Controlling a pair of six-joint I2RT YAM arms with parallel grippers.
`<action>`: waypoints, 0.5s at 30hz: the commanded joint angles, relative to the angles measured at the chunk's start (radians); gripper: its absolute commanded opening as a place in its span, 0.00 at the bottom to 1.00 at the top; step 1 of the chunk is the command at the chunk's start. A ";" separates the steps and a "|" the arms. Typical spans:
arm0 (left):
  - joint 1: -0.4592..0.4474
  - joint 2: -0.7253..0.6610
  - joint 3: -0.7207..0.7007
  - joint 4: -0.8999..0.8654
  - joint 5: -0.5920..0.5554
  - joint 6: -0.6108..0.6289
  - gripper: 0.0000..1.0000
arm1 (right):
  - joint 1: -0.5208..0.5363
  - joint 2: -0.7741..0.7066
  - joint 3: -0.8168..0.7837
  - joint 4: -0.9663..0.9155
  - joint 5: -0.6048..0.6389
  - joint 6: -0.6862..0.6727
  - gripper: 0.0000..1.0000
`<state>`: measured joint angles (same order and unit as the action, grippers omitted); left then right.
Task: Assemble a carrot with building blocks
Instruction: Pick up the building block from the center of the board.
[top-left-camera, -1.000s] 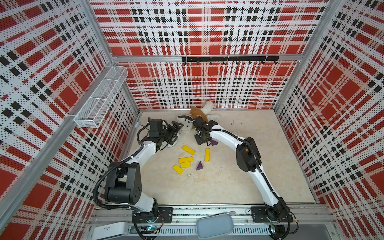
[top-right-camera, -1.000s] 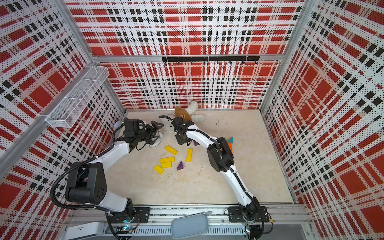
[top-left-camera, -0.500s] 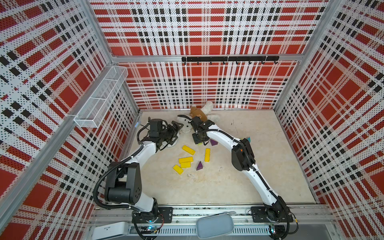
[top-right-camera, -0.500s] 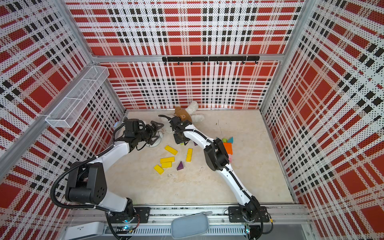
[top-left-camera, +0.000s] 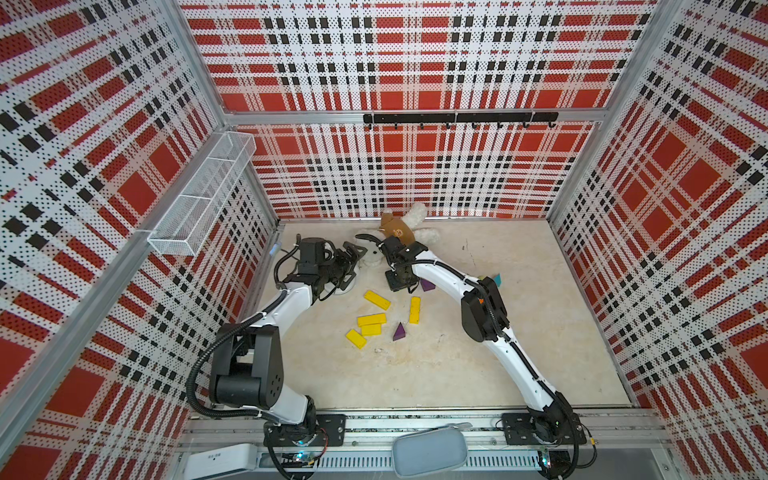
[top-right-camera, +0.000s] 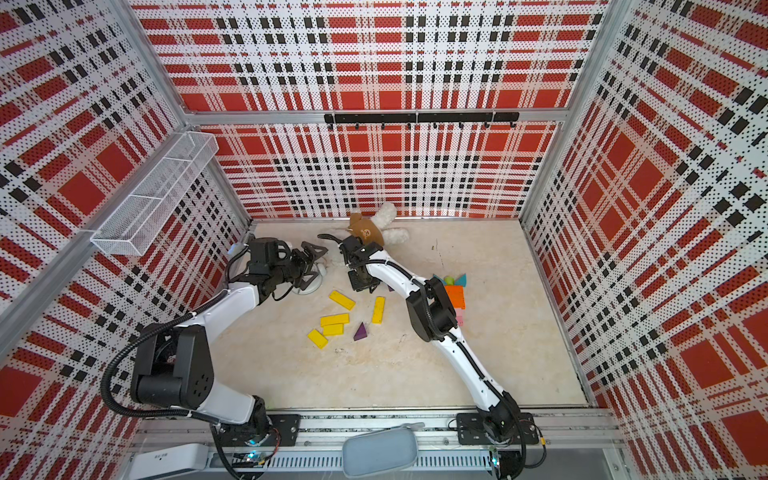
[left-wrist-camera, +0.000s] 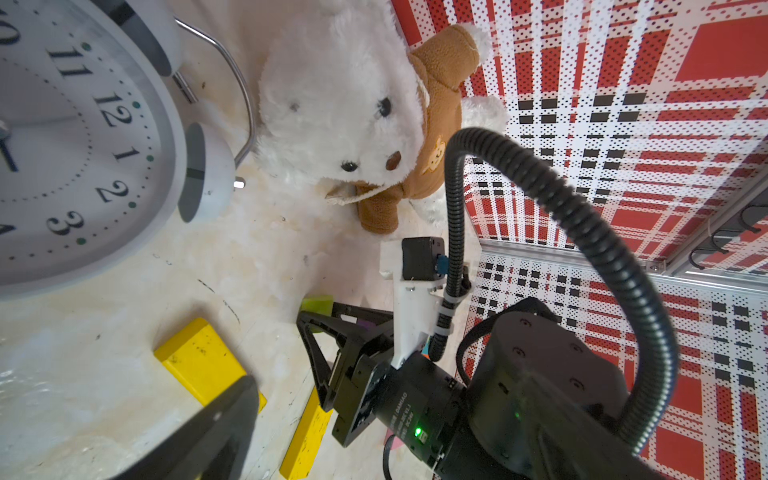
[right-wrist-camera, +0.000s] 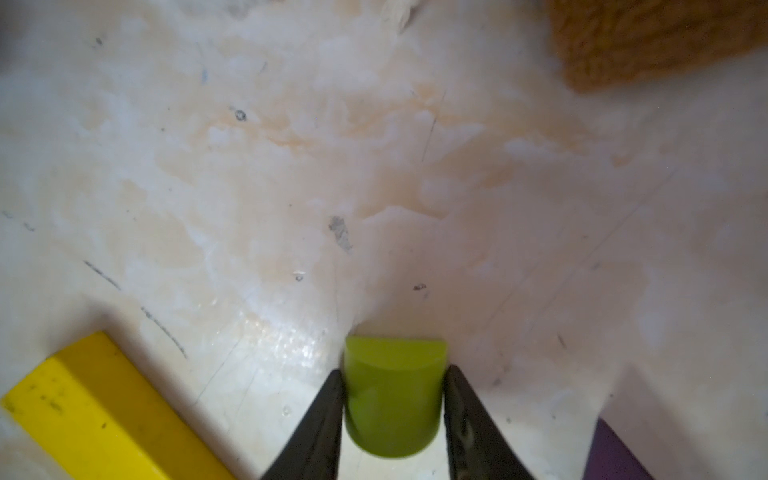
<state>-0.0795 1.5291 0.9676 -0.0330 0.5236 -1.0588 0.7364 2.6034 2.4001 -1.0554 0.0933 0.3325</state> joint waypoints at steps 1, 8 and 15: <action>-0.001 -0.004 0.007 0.018 0.011 -0.015 1.00 | 0.001 -0.045 -0.042 0.010 -0.008 -0.010 0.39; -0.003 -0.006 0.007 0.019 0.009 -0.014 0.99 | 0.000 -0.107 -0.116 0.066 -0.023 -0.002 0.38; -0.002 -0.003 0.008 0.021 0.012 -0.015 1.00 | -0.002 -0.151 -0.177 0.101 -0.009 0.005 0.38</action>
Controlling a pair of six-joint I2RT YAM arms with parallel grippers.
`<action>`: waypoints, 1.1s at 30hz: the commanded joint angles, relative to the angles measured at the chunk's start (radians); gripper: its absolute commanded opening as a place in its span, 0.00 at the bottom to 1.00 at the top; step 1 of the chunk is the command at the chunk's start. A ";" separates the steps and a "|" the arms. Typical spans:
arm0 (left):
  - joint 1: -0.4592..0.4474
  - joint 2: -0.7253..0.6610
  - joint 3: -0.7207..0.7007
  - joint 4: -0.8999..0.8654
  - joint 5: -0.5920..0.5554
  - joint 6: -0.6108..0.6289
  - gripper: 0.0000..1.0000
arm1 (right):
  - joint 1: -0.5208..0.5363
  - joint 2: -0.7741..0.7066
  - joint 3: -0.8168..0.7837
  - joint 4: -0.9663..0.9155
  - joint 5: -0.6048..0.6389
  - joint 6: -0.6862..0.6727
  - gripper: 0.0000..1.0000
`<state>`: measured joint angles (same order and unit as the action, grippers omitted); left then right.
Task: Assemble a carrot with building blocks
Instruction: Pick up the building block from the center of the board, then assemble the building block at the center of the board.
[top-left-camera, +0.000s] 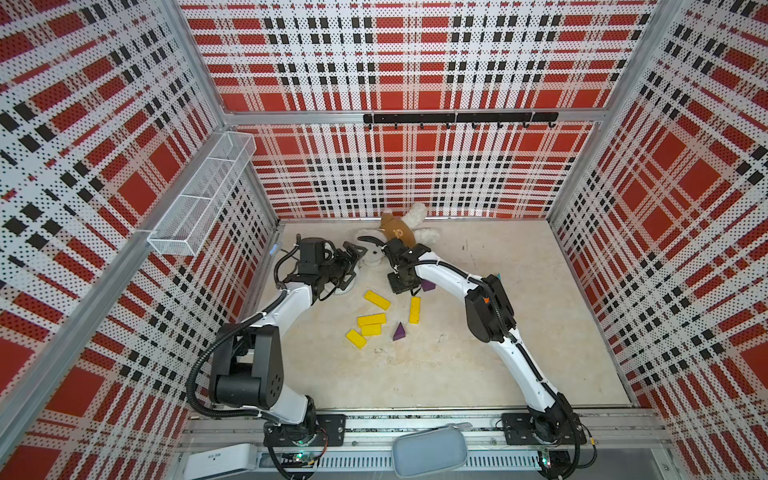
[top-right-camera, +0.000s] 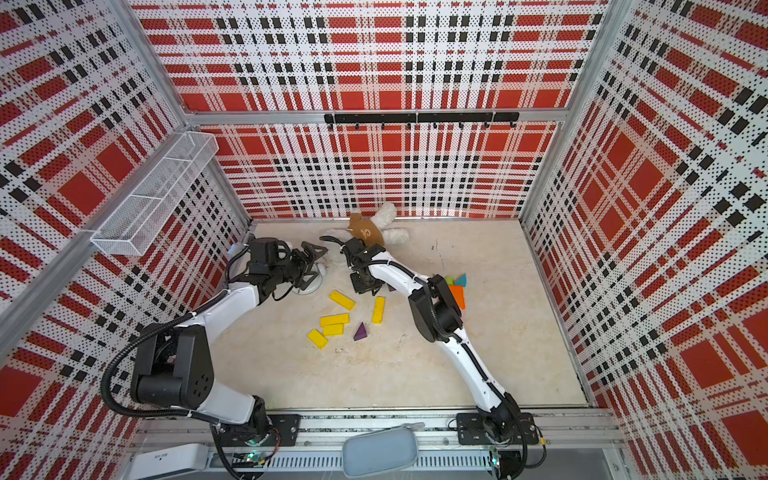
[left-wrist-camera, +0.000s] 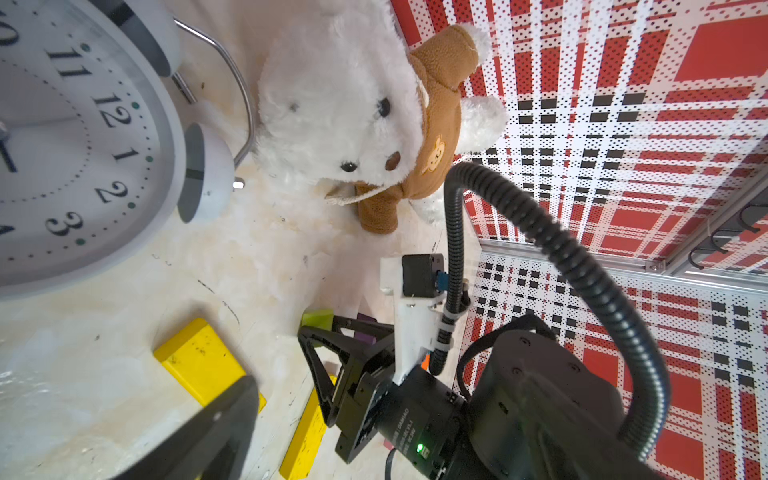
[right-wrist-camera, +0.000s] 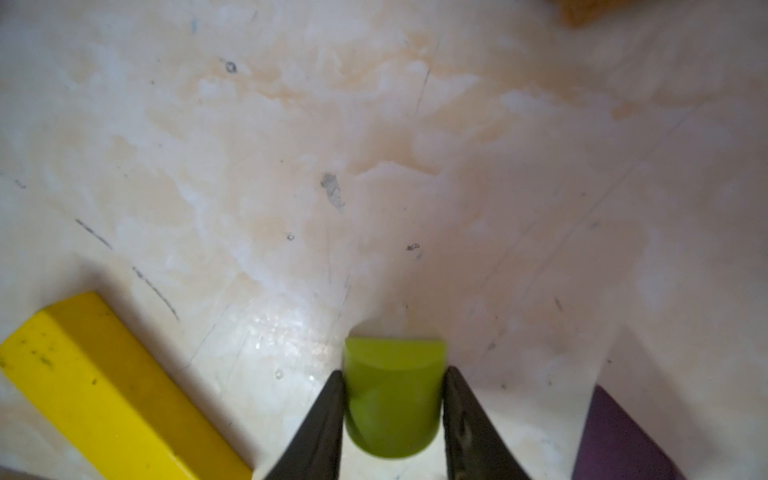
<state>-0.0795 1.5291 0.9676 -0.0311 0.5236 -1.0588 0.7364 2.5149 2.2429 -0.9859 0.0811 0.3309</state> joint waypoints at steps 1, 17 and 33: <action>-0.004 -0.004 0.008 0.019 0.012 -0.014 0.99 | 0.000 -0.069 -0.027 0.037 0.005 0.008 0.38; -0.033 0.010 0.010 0.019 0.009 -0.003 1.00 | -0.041 -0.183 -0.142 0.083 0.026 0.011 0.38; -0.167 0.030 0.031 0.019 0.024 0.037 1.00 | -0.175 -0.367 -0.379 0.136 0.061 -0.019 0.38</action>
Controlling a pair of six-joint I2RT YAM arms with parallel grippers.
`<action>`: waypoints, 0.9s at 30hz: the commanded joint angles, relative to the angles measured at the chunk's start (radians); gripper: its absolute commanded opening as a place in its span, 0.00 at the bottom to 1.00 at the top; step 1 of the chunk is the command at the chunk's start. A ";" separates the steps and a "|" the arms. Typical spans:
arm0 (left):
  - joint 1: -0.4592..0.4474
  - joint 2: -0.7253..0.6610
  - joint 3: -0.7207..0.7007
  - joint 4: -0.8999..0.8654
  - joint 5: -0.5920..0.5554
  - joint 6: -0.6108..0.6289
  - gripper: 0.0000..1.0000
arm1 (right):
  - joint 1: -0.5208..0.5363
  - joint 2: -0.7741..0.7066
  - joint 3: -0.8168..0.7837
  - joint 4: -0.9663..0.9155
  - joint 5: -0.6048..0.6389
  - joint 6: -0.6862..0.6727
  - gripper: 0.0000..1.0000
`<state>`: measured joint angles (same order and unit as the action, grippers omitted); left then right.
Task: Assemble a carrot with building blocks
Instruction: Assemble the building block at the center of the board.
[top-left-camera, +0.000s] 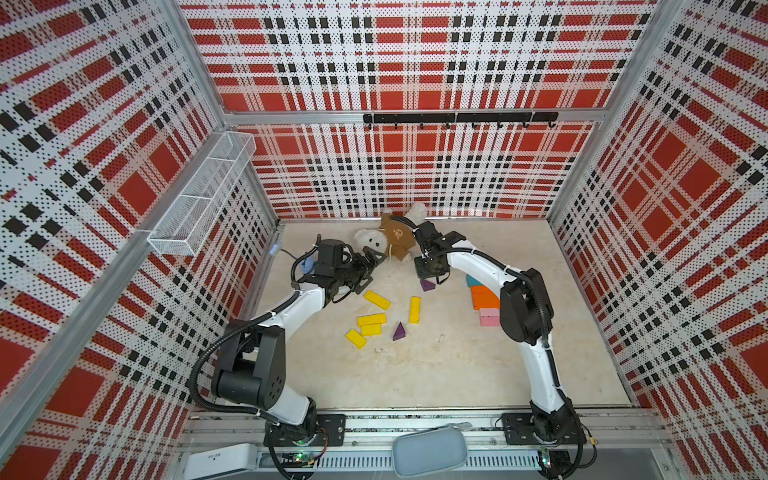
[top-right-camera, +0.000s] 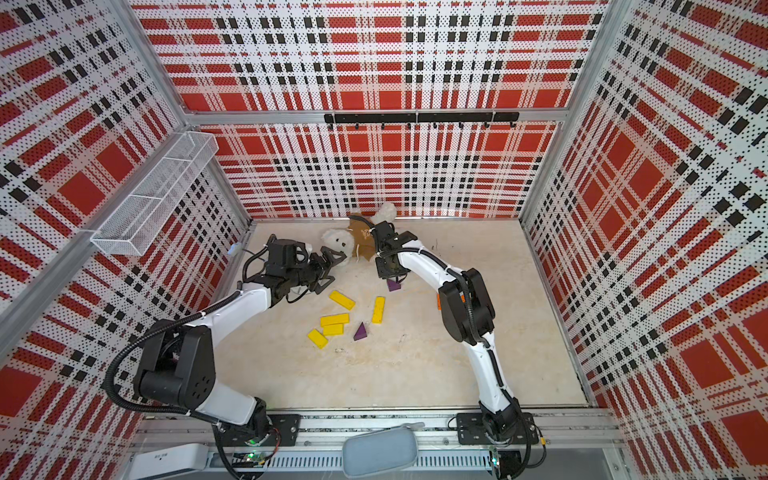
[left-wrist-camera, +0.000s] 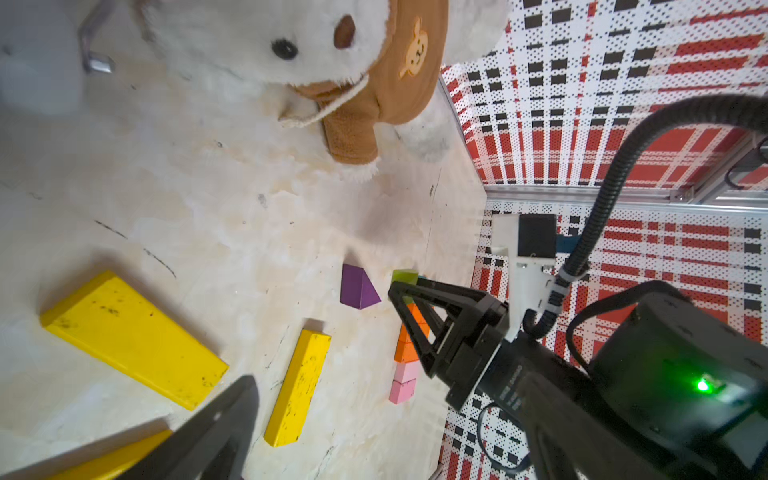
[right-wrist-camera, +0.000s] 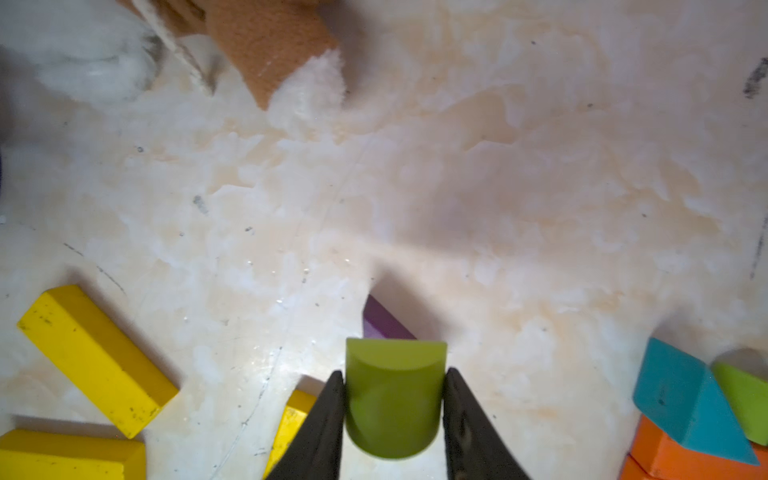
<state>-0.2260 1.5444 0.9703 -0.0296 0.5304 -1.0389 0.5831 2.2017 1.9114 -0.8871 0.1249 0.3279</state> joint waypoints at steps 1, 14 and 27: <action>-0.027 0.016 0.031 0.017 0.019 0.018 0.99 | -0.031 -0.064 -0.070 0.046 0.013 -0.020 0.38; -0.070 0.039 0.044 0.017 0.037 0.030 1.00 | -0.100 -0.049 -0.180 0.112 -0.036 -0.055 0.38; -0.070 0.045 0.045 0.017 0.043 0.031 1.00 | -0.101 0.003 -0.195 0.152 -0.089 -0.045 0.38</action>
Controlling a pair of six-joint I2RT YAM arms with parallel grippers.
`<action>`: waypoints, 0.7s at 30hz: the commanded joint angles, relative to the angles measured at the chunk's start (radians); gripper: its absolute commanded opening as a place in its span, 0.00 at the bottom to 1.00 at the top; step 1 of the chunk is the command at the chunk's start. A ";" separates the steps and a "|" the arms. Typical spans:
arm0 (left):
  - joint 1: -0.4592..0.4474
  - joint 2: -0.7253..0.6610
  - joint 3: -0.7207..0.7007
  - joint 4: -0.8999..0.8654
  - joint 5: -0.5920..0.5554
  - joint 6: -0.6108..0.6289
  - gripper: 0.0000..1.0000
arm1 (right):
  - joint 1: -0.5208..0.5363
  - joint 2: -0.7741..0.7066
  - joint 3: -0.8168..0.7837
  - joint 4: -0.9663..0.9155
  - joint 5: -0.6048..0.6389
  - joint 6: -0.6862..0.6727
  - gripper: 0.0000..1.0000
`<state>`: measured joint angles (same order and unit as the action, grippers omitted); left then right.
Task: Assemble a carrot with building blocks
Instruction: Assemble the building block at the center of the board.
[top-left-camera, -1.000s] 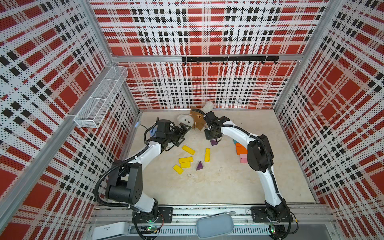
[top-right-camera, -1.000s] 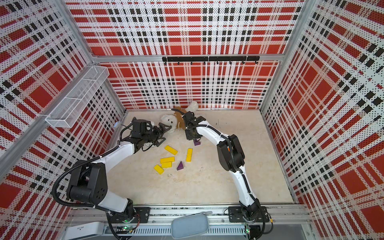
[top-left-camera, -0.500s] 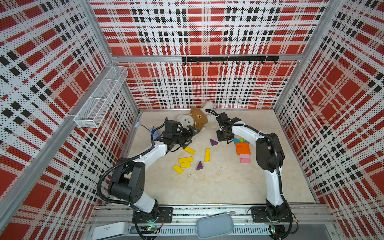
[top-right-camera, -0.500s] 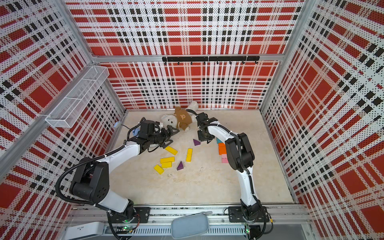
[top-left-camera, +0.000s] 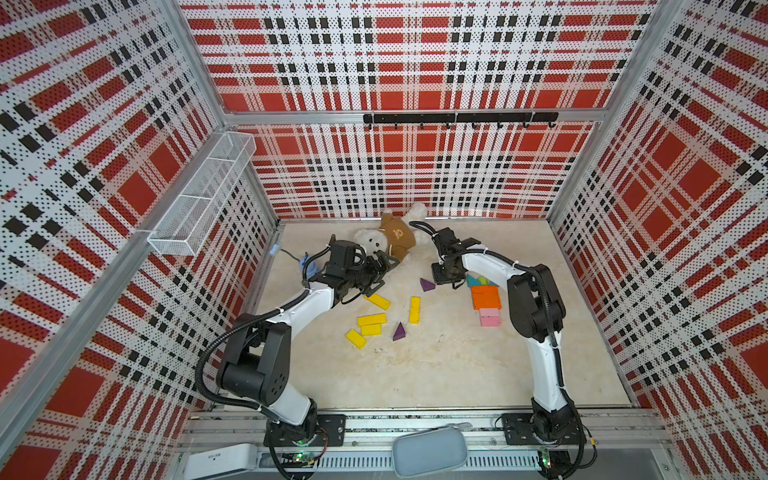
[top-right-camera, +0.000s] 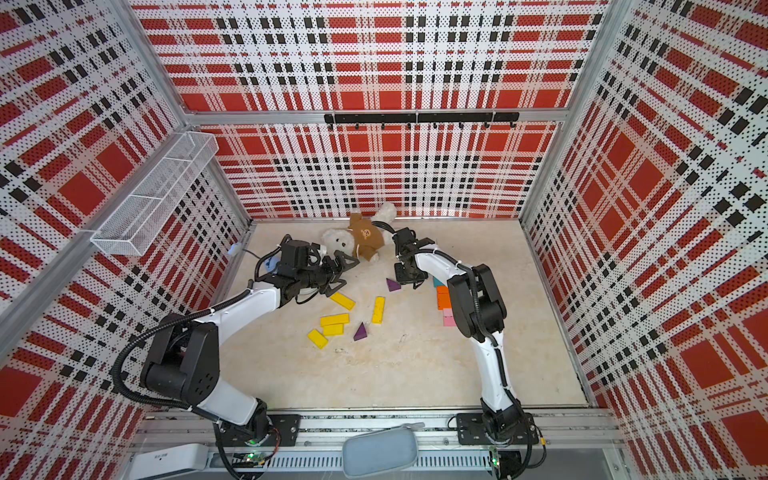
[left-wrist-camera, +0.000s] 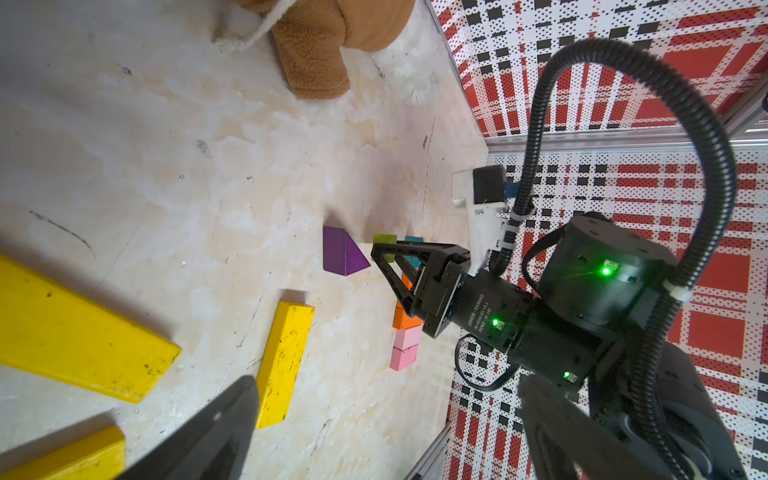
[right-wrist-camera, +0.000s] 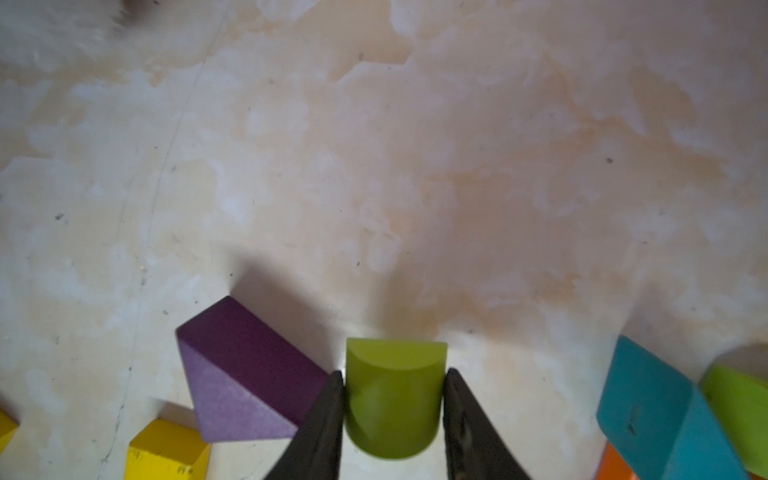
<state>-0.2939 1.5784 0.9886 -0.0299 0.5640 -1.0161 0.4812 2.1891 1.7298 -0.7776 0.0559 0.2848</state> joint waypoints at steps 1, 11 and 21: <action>-0.002 0.011 0.027 0.018 0.010 0.008 0.99 | 0.001 0.019 -0.016 0.046 -0.022 0.001 0.38; -0.002 0.014 0.027 0.018 0.011 0.008 0.99 | 0.010 0.017 -0.045 0.061 -0.030 0.011 0.38; -0.002 0.007 0.027 0.017 0.010 0.007 0.99 | 0.026 0.015 -0.052 0.064 -0.038 0.024 0.38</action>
<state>-0.2939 1.5795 0.9886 -0.0299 0.5682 -1.0157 0.4999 2.1944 1.6840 -0.7418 0.0265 0.2924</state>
